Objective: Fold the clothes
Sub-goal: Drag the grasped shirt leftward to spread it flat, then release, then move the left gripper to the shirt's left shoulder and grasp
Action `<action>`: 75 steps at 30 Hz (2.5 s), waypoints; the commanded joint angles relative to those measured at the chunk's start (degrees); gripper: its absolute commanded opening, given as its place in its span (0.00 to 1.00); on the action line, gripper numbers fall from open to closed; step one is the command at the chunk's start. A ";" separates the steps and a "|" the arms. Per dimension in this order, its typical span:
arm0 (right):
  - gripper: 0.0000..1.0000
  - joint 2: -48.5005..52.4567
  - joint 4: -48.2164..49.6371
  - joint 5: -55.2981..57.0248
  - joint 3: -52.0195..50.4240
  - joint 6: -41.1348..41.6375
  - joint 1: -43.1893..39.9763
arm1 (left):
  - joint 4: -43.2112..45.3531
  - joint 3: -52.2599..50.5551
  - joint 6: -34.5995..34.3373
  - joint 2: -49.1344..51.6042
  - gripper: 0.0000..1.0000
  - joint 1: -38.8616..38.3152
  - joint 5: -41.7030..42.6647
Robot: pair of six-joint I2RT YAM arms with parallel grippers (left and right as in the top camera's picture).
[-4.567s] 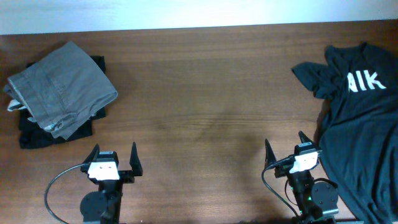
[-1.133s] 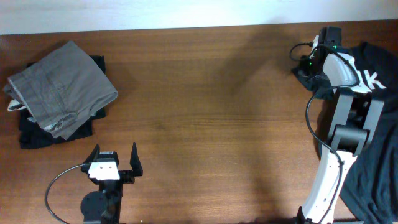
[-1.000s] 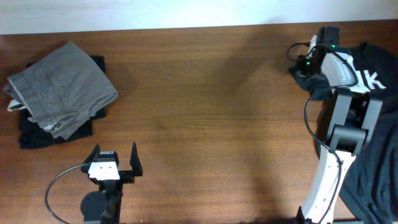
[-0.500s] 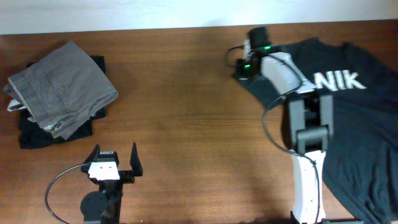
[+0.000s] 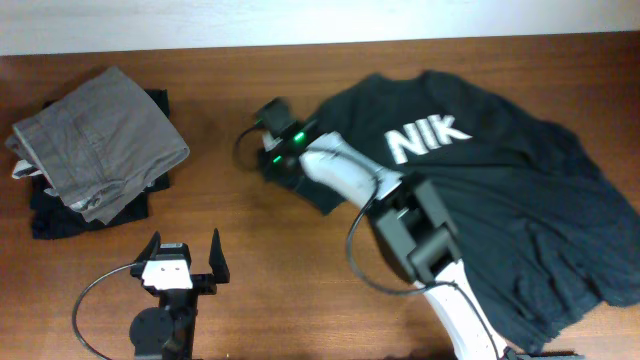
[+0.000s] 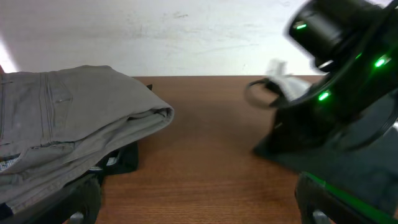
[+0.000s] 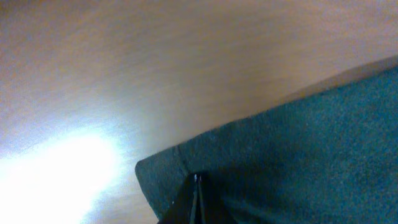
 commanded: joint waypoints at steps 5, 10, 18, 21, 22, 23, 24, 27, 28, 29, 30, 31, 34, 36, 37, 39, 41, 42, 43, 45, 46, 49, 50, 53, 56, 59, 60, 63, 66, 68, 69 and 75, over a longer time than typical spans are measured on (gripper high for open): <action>0.04 -0.20 -4.13 -0.96 5.22 -0.44 1.84 | 0.17 -0.48 0.07 -0.50 0.99 -0.33 -0.57; 0.14 -3.39 -14.34 -0.24 16.06 -3.72 -0.48 | 0.17 -0.48 0.07 -0.50 0.99 -0.33 -0.57; 0.20 -5.51 -37.42 -0.24 35.15 -4.04 -8.66 | 0.17 -0.48 0.04 -0.50 0.99 -0.33 -0.57; 0.24 -5.99 -45.46 1.20 40.85 -4.07 -13.25 | 0.17 -0.48 0.04 -0.50 0.99 -0.33 -0.57; 0.25 -6.27 -47.65 2.12 42.27 -4.07 -14.71 | 0.17 -0.48 0.07 -0.50 0.99 -0.33 -0.55; 0.26 -6.60 -49.75 2.89 43.60 -4.07 -16.20 | 0.17 -0.48 0.07 -0.50 0.99 -0.33 -0.57; 0.27 -6.95 -52.04 3.65 45.00 -4.09 -18.12 | 0.17 -0.48 0.07 -0.50 0.99 -0.33 -0.57; 0.31 -8.09 -55.78 3.63 46.95 -5.20 -22.01 | 0.17 -0.48 0.07 -0.50 0.99 -0.33 -0.57; 0.33 -8.37 -56.98 3.65 47.45 -5.60 -23.30 | 0.17 -0.48 0.07 -0.50 0.99 -0.33 -0.57; 0.34 -8.66 -58.49 3.69 47.89 -5.60 -24.79 | 0.17 -0.48 0.04 -0.50 0.99 -0.33 -0.57; 0.34 -8.81 -59.78 3.67 48.19 -5.60 -26.01 | 0.17 -0.48 0.04 -0.50 0.99 -0.33 -0.57; 0.35 -9.03 -61.02 3.65 48.43 -5.86 -27.23 | 0.17 -0.48 0.07 -0.50 0.99 -0.33 -0.57; 0.36 -9.55 -63.36 3.54 48.43 -7.63 -30.80 | 0.17 -0.48 0.04 -0.50 0.99 -0.33 -0.57; 0.36 -10.12 -63.36 2.40 48.43 -8.59 -32.76 | 0.17 -0.48 0.07 -0.50 0.99 -0.33 -0.57; 0.36 -10.67 -63.36 2.10 48.43 -8.61 -33.68 | 0.17 -0.48 0.04 -0.50 0.99 -0.33 -0.55; 0.36 -12.17 -63.36 2.05 48.37 -8.61 -35.52 | 0.17 -0.48 0.04 -0.50 0.99 -0.33 -0.57; 0.38 -14.32 -63.36 2.08 48.22 -8.61 -36.98 | 0.17 -0.48 0.07 -0.50 0.99 -0.33 -0.55; 0.40 -15.54 -63.36 2.08 48.19 -8.61 -37.73 | 0.17 -0.48 0.07 -0.50 0.99 -0.33 -0.55; 0.40 -17.09 -63.36 2.08 48.00 -8.61 -38.56 | 0.17 -0.48 0.07 -0.50 0.99 -0.31 -0.57; 0.41 -20.24 -63.39 2.05 46.90 -8.59 -39.89 | 0.17 -0.48 0.04 -0.50 0.99 -0.33 -0.57; 0.42 -21.92 -63.36 2.05 45.99 -8.59 -40.52 | 0.17 -0.48 0.07 -0.50 0.99 -0.31 -0.57; 0.47 -27.43 -63.36 2.12 41.75 -8.61 -42.21 | 0.17 -0.48 0.04 -0.50 0.99 -0.33 -0.57; 0.47 -29.05 -63.36 2.12 40.04 -8.61 -42.80 | 0.17 -0.48 0.07 -0.50 0.99 -0.33 -0.57; 0.47 -33.27 -63.36 2.16 34.01 -9.92 -44.78 | 0.17 -0.48 0.07 -0.50 0.99 -0.33 -0.57; 0.47 -35.89 -63.36 2.19 27.45 -10.19 -47.50 | 0.17 -0.48 0.07 -0.50 0.99 -0.31 -0.57; 0.47 -36.85 -63.36 2.16 21.20 -11.82 -50.51 | 0.17 -0.48 0.04 -0.50 0.99 -0.33 -0.57; 0.48 -36.87 -63.36 2.12 19.41 -12.04 -51.47 | 0.17 -0.48 0.04 -0.50 0.99 -0.33 -0.57; 0.49 -36.87 -62.71 2.05 14.14 -12.59 -53.83 | 0.17 -0.48 0.04 -0.50 0.99 -0.33 -0.55; 0.49 -36.85 -61.11 2.08 9.97 -13.38 -55.32 | 0.81 -0.48 0.02 -0.50 0.99 -0.28 0.26; 0.49 -36.85 -59.98 2.03 8.41 -13.60 -55.93 | 2.62 -0.48 0.04 -0.50 0.99 -0.28 1.33; 0.49 -36.85 -59.52 2.10 8.00 -13.60 -56.08 | 2.97 -0.46 0.02 -0.50 0.99 -0.28 1.75; 0.51 -36.83 -57.88 1.84 7.87 -13.86 -56.22 | 2.49 5.66 0.00 0.00 1.00 -0.28 13.00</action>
